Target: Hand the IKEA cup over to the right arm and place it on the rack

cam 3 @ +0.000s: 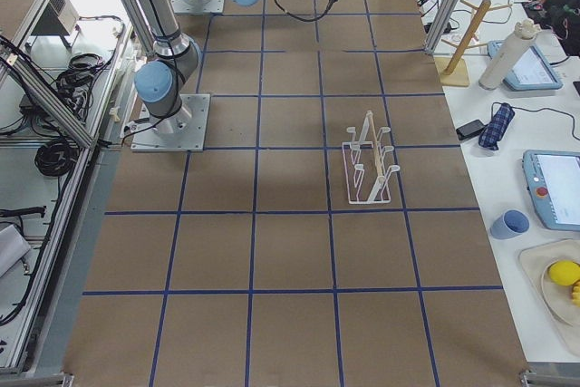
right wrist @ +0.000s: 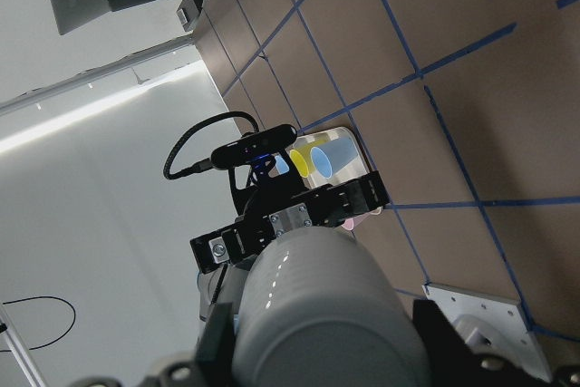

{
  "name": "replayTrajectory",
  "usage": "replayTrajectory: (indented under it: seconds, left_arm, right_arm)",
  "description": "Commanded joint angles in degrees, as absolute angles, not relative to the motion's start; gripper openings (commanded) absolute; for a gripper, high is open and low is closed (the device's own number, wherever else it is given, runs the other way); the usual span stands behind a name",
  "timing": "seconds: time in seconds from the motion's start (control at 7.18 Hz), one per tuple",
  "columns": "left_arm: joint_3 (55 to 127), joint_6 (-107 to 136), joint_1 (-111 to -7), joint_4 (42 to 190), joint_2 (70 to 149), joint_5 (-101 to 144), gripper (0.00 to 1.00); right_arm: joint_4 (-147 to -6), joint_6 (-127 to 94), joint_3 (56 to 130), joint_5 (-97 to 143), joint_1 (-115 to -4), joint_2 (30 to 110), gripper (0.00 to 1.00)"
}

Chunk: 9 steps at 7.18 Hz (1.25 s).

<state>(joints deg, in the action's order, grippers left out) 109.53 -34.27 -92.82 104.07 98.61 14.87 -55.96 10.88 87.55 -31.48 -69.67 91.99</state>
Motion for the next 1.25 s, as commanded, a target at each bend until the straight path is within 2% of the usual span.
replayTrajectory:
  seconds: [0.0, 0.42, 0.84, 0.98, 1.11]
  left_arm:
    - [109.0, -33.8, -85.8, 103.7, 99.1, 1.6, 1.00]
    - [108.0, -30.9, -78.2, 99.9, 100.4, -19.6, 1.00]
    - [102.2, -25.6, -78.1, 97.8, 97.5, -41.5, 1.00]
    - [99.3, -24.3, -78.1, 96.9, 96.2, -53.9, 1.00]
    - [95.4, -17.3, -78.4, 92.1, 96.2, -66.1, 1.00]
  right_arm:
    - [-66.0, 10.5, 87.9, -42.9, -68.7, 89.5, 0.45]
    - [-78.8, 10.5, 88.2, -59.7, -66.0, 85.9, 0.45]
    - [-96.0, 10.7, 87.5, -80.0, -65.5, 80.7, 0.44]
    - [-100.4, 10.9, 87.5, -86.3, -65.5, 79.4, 0.35]
    - [-103.3, 10.9, 87.5, -90.3, -65.5, 77.4, 0.31]
